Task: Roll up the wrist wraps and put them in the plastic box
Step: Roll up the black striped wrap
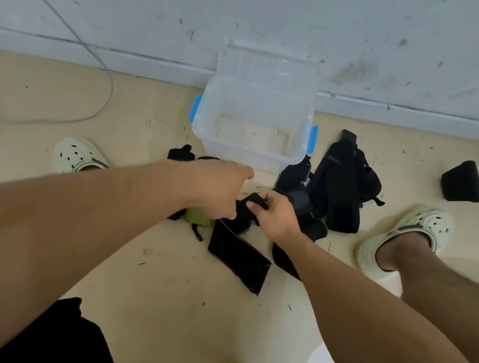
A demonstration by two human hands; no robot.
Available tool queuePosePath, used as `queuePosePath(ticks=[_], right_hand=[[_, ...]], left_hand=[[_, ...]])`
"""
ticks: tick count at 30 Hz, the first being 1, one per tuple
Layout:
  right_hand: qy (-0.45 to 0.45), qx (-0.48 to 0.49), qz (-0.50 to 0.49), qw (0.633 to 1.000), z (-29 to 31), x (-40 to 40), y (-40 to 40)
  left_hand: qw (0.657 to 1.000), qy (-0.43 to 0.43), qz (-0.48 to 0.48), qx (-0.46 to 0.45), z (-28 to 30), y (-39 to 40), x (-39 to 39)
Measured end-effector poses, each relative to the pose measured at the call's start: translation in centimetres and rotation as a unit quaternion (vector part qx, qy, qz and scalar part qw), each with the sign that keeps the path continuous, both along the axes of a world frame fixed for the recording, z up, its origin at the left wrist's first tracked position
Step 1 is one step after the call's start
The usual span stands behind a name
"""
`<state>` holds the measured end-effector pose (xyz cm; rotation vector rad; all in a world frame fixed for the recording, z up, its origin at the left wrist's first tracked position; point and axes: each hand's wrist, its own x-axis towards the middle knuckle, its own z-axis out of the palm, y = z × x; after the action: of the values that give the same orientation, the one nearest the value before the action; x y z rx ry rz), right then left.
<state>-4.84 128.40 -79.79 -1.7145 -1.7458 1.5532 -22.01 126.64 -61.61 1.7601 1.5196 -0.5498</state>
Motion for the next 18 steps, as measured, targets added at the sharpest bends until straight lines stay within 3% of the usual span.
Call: queuePosePath(ticks=[2,4,7,9,11,13,15,18], right_hand=[[0.136,-0.138,-0.021,0.981,2.7,0.0,1.1],[0.235,-0.255,0.015,0.938,5.4,0.6,2.1],[0.317,-0.312,0.04,0.895,7.0,2.0,3.6],[0.32,-0.312,-0.027,0.894,6.6,2.7,4.1],[0.215,-0.236,-0.152,0.935,4.8,3.8,3.7],[-0.039,-0.113,-0.211,0.97,1.3,6.3,2.7],[-0.206,-0.088,-0.156,0.962,-2.1,9.2,1.1],[-0.277,-0.104,-0.065,0.953,-5.3,11.2,-0.9]], left_hand=[[1.0,-0.006,0.017,0.023,-0.6,0.0,-0.6],[0.998,-0.019,0.053,0.009,-0.9,0.0,-1.2],[0.991,-0.079,0.107,-0.009,-1.6,0.2,-1.4],[0.99,-0.095,0.102,0.007,-1.8,0.1,-1.2],[0.992,-0.093,0.089,0.017,-1.5,0.0,-0.7],[0.989,-0.11,0.092,0.029,-1.4,-0.1,-0.1],[0.986,-0.128,0.092,0.048,-1.4,-0.1,0.2],[0.981,-0.149,0.098,0.082,-1.6,-0.1,0.8]])
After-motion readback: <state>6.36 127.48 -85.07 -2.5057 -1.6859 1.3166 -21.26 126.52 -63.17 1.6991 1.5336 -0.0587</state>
